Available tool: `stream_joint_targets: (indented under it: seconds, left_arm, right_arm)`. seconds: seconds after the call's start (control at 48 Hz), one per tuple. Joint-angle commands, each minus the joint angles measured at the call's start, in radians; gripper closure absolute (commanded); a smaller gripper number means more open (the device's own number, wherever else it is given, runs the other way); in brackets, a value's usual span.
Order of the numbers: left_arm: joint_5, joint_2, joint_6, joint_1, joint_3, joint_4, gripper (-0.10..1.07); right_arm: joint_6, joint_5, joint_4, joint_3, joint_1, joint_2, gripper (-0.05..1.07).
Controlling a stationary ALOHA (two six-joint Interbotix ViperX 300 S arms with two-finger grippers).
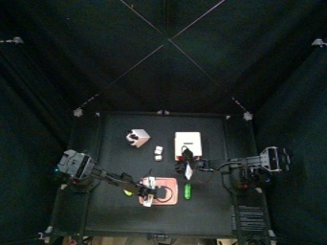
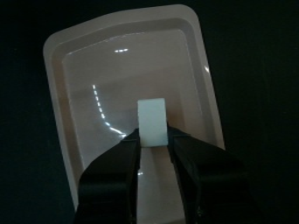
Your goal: Place sushi piece above plate
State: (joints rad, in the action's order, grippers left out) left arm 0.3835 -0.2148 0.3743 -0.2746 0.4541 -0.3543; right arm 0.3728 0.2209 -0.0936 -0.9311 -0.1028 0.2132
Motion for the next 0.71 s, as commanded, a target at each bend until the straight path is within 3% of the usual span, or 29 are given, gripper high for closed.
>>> stream_joint_targets:
  seconds: [0.0, 0.229, 0.417, 0.688]
  left_arm:
    - [0.0, 0.034, 0.003, 0.009, -0.026, -0.005, 0.45]
    - [-0.003, 0.071, 0.005, 0.054, 0.0, -0.015, 0.45]
    - [-0.012, 0.106, 0.002, 0.126, 0.044, -0.038, 0.45]
    - [-0.032, 0.127, 0.005, 0.258, 0.103, -0.178, 0.45]
  right_arm:
    - [-0.002, 0.003, 0.0, 0.011, -0.002, 0.028, 0.28]
    - [-0.002, 0.003, -0.002, 0.014, -0.002, 0.026, 0.28]
    - [-0.002, 0.003, 0.0, 0.018, -0.002, 0.021, 0.28]
    - [-0.003, 0.003, 0.0, 0.02, -0.008, 0.012, 0.28]
